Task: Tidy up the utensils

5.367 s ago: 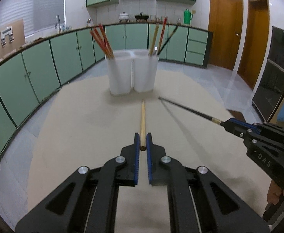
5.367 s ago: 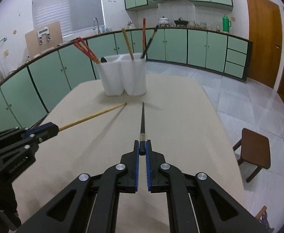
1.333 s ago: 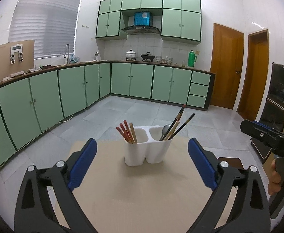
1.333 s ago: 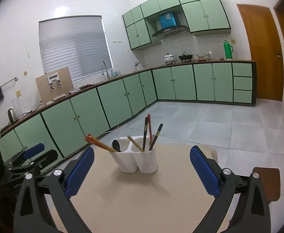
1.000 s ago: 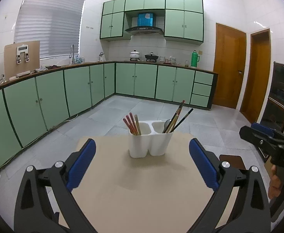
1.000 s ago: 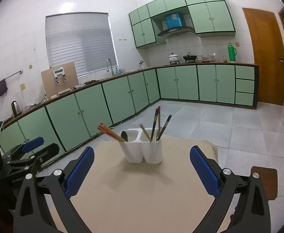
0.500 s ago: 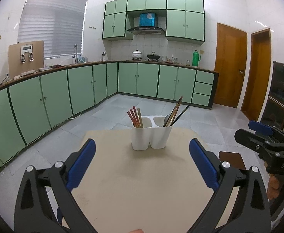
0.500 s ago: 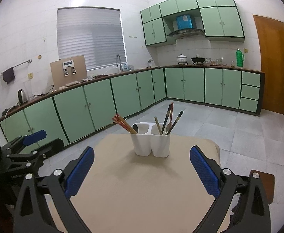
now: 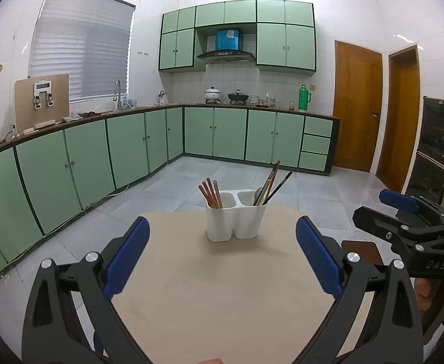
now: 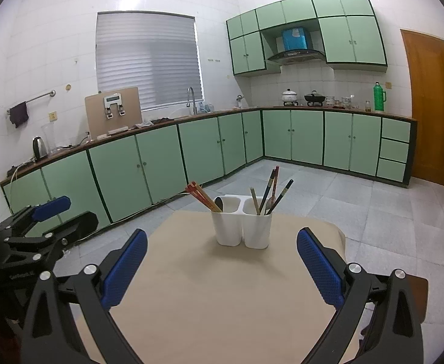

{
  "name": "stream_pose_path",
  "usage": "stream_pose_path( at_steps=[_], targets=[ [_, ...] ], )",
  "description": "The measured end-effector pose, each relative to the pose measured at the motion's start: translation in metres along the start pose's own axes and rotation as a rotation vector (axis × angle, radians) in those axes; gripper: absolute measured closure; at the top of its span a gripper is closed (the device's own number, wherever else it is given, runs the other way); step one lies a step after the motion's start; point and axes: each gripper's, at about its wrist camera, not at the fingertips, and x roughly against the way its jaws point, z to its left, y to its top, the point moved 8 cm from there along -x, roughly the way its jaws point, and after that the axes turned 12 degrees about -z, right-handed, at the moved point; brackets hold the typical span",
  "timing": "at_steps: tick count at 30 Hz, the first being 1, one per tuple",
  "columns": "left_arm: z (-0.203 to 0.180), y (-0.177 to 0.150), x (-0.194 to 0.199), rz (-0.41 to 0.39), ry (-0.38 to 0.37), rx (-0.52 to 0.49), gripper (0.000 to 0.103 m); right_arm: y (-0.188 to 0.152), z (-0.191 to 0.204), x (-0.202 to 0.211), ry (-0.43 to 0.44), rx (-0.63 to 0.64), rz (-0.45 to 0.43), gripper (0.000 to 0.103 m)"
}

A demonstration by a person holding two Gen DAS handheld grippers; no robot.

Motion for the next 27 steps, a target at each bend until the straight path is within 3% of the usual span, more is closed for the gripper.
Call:
stream_pose_path(
  at_steps=[27],
  targets=[
    [-0.0011, 0.0041, 0.0073, -0.012, 0.005, 0.003, 0.009, 0.0021, 0.0071, 0.0016, 0.005, 0.014, -0.007, 0.006]
  ],
)
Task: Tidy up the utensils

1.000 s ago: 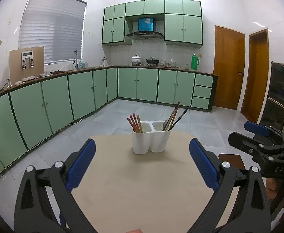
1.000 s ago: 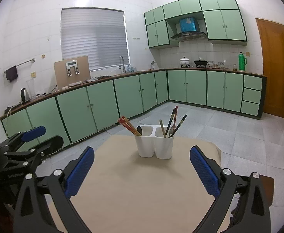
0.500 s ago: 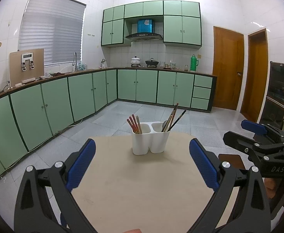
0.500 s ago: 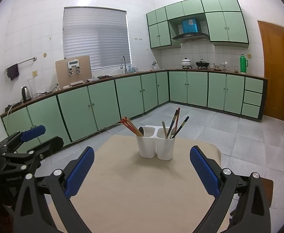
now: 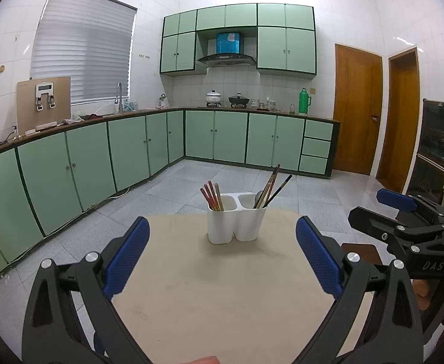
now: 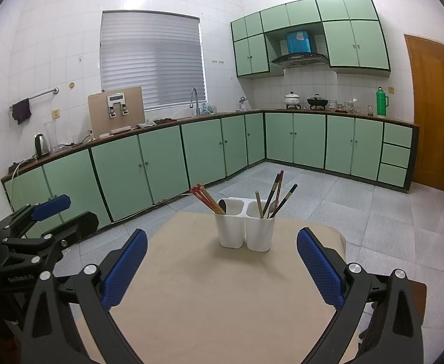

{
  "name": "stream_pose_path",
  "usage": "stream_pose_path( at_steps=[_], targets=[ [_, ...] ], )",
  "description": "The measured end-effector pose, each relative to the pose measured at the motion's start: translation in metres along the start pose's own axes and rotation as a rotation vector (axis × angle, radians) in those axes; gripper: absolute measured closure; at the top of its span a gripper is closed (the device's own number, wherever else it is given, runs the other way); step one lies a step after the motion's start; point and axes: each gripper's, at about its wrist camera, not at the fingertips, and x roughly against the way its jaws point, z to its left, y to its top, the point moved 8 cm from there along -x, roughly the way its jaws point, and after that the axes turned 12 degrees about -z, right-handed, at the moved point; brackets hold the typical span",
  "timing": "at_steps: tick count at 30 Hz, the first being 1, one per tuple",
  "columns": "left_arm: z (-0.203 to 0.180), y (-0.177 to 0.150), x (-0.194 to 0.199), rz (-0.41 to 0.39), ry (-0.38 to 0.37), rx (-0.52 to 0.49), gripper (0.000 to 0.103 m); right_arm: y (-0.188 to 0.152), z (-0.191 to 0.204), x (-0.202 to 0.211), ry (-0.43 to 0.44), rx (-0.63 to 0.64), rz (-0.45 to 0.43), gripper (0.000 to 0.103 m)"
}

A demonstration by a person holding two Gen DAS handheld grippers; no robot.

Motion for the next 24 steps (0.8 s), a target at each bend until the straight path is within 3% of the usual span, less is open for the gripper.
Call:
stream_pose_path(
  at_steps=[24],
  targets=[
    [0.0007, 0.0001, 0.0012, -0.001, 0.0, 0.0, 0.009, 0.0002, 0.001, -0.0011, -0.001, 0.002, 0.001, 0.006]
  ],
)
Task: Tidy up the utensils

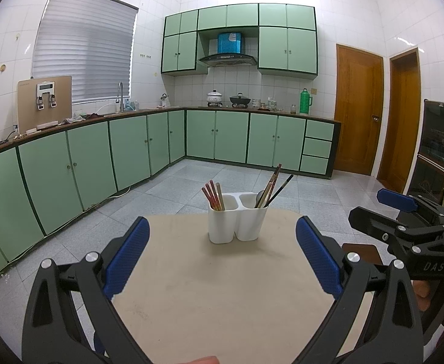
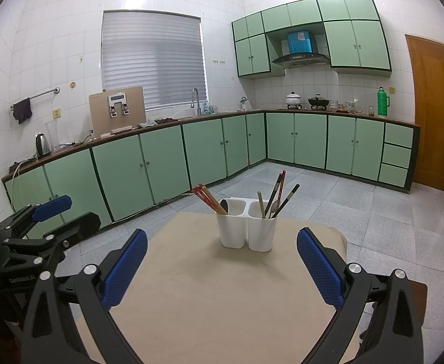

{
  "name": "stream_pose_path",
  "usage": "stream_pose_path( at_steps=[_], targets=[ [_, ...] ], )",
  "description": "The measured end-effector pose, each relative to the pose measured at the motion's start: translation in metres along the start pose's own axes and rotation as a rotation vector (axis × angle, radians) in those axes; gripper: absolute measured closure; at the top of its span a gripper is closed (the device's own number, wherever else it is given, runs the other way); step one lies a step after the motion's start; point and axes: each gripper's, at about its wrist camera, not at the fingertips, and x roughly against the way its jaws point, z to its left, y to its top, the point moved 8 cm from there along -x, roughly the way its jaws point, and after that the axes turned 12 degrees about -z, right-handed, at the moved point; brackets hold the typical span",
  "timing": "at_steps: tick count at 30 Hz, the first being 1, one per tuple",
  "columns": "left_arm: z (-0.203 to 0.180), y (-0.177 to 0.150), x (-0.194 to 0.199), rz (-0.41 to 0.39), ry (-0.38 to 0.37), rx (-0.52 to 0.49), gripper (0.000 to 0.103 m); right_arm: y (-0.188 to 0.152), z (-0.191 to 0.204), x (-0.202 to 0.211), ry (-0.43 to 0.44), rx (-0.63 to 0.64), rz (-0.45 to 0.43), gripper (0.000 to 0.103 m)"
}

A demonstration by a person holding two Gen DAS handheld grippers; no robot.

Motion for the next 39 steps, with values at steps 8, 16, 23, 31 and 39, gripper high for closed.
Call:
stream_pose_path(
  at_steps=[8, 16, 23, 31, 39],
  targets=[
    [0.0004, -0.0009, 0.0011, 0.0, 0.001, 0.002, 0.009, 0.0, 0.002, 0.0, 0.0, 0.001, 0.001, 0.006],
    [0.0006, -0.0016, 0.0014, 0.001, 0.001, 0.001, 0.009, -0.0011, 0.0033, -0.0001, 0.001, 0.0, 0.004, 0.006],
    [0.0, -0.0032, 0.0, 0.006, 0.0, 0.003, 0.009, -0.0016, 0.0042, -0.0004, 0.002, 0.002, 0.004, 0.006],
    [0.0003, -0.0034, -0.0004, 0.007, 0.0, 0.004, 0.009, -0.0014, 0.0046, -0.0004, 0.002, 0.002, 0.004, 0.006],
    [-0.0003, -0.0046, -0.0016, 0.008, 0.0, 0.003, 0.009, -0.0021, 0.0053, -0.0001, 0.001, 0.002, 0.005, 0.006]
  ],
)
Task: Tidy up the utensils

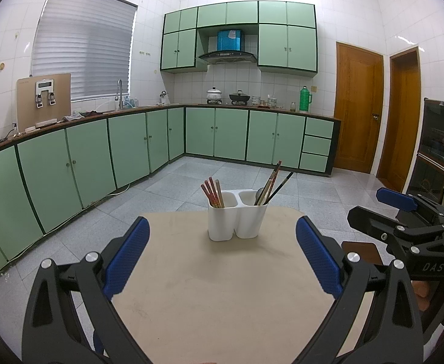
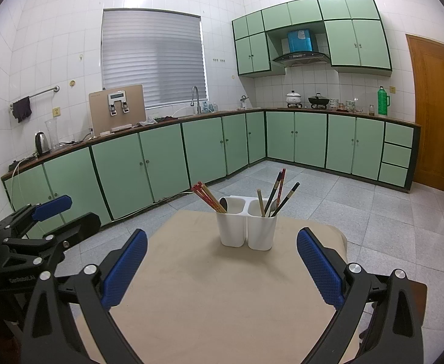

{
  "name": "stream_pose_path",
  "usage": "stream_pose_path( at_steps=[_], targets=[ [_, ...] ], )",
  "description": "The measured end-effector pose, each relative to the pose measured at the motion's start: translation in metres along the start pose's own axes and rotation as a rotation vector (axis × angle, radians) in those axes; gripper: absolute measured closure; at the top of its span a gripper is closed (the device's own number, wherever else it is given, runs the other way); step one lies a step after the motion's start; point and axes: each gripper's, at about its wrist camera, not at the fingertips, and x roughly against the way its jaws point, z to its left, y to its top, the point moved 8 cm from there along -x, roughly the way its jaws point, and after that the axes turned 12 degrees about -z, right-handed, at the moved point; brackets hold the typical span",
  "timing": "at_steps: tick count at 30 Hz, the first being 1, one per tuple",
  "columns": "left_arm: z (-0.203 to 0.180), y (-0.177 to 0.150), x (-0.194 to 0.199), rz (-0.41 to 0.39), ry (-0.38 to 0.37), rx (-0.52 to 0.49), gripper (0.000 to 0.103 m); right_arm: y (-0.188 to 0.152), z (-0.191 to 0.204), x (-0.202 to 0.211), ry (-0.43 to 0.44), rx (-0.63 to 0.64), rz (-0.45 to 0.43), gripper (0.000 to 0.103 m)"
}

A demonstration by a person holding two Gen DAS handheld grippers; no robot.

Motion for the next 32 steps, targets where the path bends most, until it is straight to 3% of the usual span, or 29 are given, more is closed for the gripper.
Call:
stream_pose_path(
  at_steps=[32],
  targets=[
    [-0.0001, -0.0042, -0.0018, 0.007, 0.004, 0.004, 0.009, -0.0066, -0.0087, -0.0031, -0.002, -0.007, 0.01, 0.006]
  ],
)
